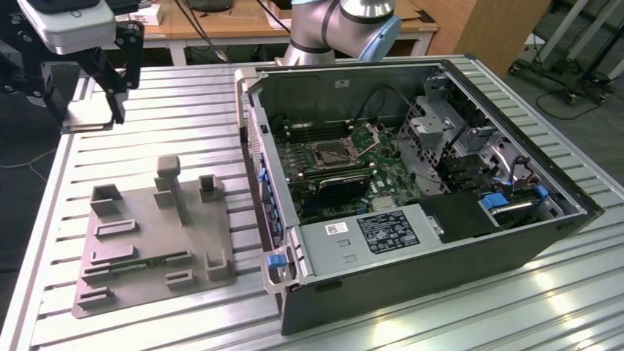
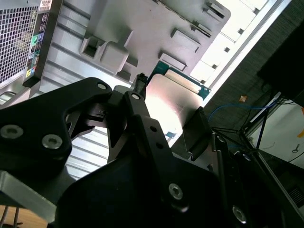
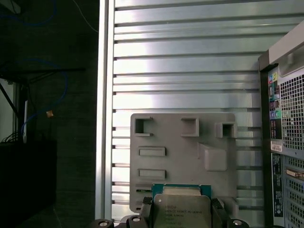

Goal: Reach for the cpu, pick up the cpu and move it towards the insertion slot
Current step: 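Pick up the cpu and move it towards the insertion slot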

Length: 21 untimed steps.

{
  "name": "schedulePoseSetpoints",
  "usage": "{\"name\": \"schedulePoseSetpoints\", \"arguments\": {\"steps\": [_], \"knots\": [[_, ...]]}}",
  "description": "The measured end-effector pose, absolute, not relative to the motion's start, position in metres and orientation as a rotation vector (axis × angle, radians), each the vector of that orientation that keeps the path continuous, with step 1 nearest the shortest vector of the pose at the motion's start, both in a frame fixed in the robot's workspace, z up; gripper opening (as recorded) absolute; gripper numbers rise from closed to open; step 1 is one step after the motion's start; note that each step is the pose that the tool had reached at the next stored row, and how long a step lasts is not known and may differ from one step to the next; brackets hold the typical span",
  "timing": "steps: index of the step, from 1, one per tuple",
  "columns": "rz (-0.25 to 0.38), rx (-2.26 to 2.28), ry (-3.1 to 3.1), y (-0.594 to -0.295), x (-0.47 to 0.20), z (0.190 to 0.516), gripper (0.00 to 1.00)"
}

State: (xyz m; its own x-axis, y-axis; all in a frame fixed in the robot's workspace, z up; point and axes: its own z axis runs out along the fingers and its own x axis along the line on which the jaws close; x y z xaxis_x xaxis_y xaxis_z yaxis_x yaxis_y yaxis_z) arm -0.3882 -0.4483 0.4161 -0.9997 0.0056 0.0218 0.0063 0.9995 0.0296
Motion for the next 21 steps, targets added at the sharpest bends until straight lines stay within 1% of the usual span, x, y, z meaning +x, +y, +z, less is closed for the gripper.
{"name": "schedulePoseSetpoints", "arguments": {"steps": [21], "knots": [[-0.046,-0.009,-3.120,-0.4483,-0.3817,0.4161,0.55]]}}
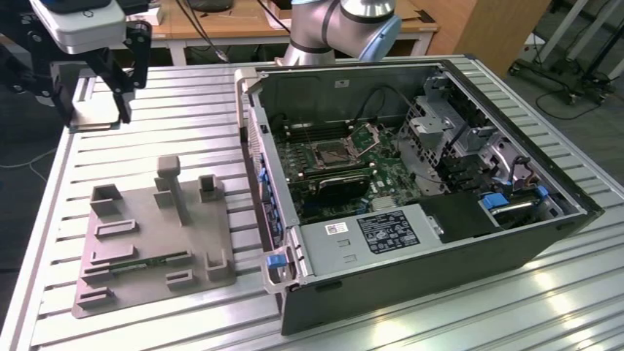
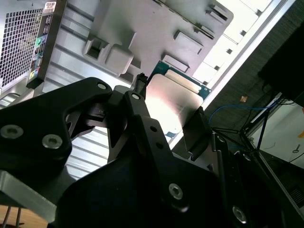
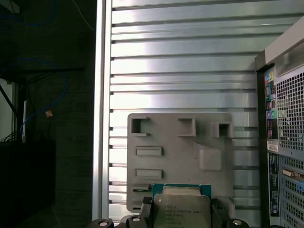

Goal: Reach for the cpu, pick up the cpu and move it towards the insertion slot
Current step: 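Pick up the cpu and move it towards the insertion slot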

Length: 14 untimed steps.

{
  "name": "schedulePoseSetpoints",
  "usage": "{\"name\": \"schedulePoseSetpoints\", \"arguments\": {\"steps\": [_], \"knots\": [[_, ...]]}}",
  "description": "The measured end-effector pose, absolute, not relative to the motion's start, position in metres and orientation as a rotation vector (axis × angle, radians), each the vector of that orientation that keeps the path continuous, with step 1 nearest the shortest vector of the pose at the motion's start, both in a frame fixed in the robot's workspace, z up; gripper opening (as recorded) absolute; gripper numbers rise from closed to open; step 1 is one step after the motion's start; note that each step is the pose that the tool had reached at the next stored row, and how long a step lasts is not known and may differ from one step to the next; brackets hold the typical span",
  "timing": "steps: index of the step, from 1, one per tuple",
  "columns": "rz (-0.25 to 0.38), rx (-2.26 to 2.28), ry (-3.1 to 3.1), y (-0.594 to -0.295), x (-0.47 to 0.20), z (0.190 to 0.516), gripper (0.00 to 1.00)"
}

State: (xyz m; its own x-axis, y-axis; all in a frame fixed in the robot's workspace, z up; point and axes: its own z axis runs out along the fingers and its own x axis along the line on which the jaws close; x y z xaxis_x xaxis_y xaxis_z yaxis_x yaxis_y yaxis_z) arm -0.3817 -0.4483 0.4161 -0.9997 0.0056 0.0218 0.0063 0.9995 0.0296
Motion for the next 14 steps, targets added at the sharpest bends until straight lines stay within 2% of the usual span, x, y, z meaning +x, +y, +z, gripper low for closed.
{"name": "schedulePoseSetpoints", "arguments": {"steps": [14], "knots": [[-0.046,-0.009,-3.120,-0.4483,-0.3758,0.4161,0.55]]}}
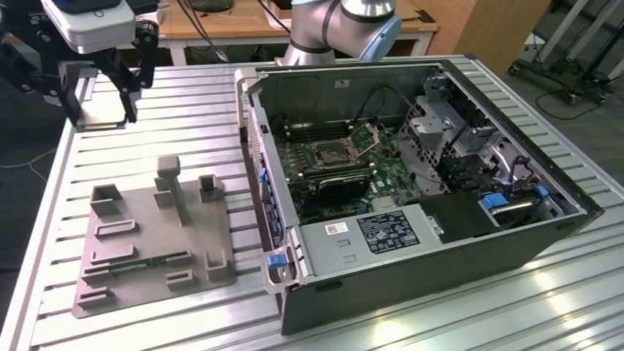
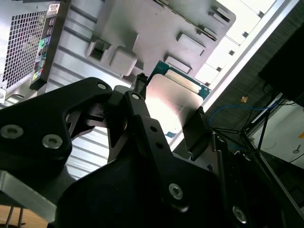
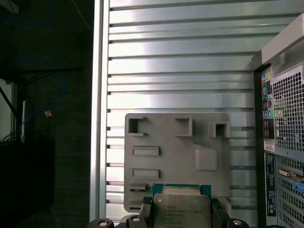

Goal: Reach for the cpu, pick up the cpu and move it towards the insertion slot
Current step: 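Pick up the cpu and move it towards the insertion slot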

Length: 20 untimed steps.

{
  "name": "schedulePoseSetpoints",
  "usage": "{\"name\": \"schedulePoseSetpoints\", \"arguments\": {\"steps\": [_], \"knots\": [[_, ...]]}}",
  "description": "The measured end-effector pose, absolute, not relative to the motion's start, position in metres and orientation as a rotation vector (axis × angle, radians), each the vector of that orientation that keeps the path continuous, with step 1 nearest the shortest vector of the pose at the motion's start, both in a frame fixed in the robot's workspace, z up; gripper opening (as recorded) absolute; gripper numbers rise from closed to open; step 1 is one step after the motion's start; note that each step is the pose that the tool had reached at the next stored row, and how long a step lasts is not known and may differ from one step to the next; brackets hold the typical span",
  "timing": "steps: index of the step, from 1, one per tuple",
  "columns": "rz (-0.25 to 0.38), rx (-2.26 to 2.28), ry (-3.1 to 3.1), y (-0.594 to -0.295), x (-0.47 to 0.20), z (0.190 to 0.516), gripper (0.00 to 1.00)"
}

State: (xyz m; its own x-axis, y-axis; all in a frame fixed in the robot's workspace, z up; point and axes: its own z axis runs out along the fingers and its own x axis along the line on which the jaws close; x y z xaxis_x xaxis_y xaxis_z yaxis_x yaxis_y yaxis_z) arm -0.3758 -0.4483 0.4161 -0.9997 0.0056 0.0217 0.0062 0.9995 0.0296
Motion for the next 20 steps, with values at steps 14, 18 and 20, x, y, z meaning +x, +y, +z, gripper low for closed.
{"name": "schedulePoseSetpoints", "arguments": {"steps": [14,18,20], "knots": [[-0.046,-0.009,-3.120,-0.4483,-0.3704,0.4161,0.55],[-0.046,-0.009,-3.120,-0.4483,-0.3690,0.4161,0.55],[-0.046,-0.009,-3.120,-0.4483,-0.3683,0.4161,0.55]]}}
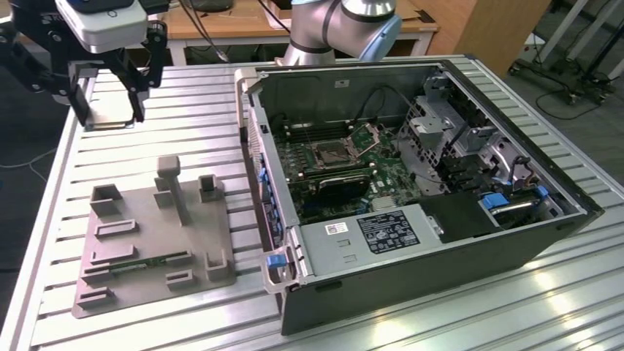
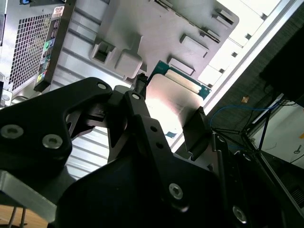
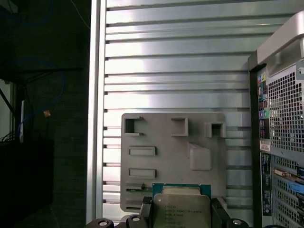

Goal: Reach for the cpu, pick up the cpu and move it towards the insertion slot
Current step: 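Pick up the cpu and move it towards the insertion slot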

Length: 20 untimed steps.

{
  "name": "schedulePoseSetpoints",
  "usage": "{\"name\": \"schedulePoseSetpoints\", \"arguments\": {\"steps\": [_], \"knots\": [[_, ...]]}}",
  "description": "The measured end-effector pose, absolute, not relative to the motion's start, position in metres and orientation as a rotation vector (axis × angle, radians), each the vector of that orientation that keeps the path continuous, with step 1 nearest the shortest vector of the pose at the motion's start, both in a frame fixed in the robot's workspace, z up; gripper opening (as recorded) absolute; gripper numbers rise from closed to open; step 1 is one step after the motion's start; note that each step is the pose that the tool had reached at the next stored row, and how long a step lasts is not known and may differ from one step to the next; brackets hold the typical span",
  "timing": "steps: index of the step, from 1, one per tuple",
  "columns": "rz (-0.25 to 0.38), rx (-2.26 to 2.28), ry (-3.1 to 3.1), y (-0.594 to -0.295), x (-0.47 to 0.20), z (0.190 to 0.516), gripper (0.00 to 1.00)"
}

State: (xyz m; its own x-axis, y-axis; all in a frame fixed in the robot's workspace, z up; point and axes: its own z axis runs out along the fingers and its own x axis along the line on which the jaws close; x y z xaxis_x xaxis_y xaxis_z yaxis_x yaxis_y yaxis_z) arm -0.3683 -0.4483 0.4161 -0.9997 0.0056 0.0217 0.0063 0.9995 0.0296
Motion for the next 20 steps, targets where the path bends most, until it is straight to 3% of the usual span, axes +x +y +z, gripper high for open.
{"name": "schedulePoseSetpoints", "arguments": {"steps": [20], "knots": [[-0.046,-0.009,-3.120,-0.4483,-0.3612,0.4160,0.55]]}}
